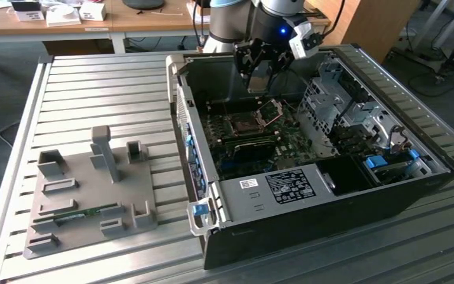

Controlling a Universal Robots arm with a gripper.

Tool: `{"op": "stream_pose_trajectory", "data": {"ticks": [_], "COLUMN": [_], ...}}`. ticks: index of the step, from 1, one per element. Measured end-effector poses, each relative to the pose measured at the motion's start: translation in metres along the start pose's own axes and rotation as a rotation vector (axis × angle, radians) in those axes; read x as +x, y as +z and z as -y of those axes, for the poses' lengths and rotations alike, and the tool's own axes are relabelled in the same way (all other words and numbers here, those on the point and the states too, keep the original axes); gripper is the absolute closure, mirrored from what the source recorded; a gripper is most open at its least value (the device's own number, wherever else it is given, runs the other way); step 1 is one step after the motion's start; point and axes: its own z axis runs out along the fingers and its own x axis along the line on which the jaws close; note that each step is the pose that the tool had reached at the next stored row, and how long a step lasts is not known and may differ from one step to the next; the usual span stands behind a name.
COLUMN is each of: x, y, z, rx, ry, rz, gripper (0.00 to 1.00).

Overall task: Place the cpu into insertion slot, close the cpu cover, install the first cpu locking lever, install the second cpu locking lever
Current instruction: 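Place the cpu into insertion slot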

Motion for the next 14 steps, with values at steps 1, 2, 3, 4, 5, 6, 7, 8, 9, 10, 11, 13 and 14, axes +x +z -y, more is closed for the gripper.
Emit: {"op": "stream_pose_trajectory", "data": {"ticks": [1, 2, 3, 4, 5, 6, 7, 8, 9, 10, 11, 13, 14], "x": [0.0, 0.0, 0.0, 0.0, 0.0, 0.0, 0.0, 0.0, 0.0, 0.0, 0.0, 0.0, 0.0], "y": [0.0, 0.0002, 0.0004, 0.0004, 0.0006, 0.0008, 0.0009, 0.001, 0.001, 0.001, 0.0011, 0.0016, 0.0016], "z": [0.0, 0.0, 0.0, 0.0, 0.0, 0.0001, 0.0001, 0.0001, 0.0001, 0.0001, 0.0001, 0.0001, 0.0001], "rx": [0.0001, -0.0001, -0.0001, -0.0001, -0.0002, -0.0003, -0.0003, -0.0001, -0.0001, -0.0001, -0.0001, -0.0003, -0.0001], "ry": [0.0, 0.0, 0.0, 0.0, 0.0, 0.0, 0.0, 0.0, 0.0, 0.0, 0.0, 0.0, 0.0], "rz": [-0.0001, 0.0001, 0.0001, 0.0, 0.0001, 0.0001, 0.0001, 0.0001, 0.0001, 0.0001, 0.0001, 0.0001, 0.0001], "gripper": [0.46, 0.46, 0.46, 0.46, 0.46, 0.46, 0.46, 0.46, 0.46, 0.46, 0.46, 0.46, 0.46]}}
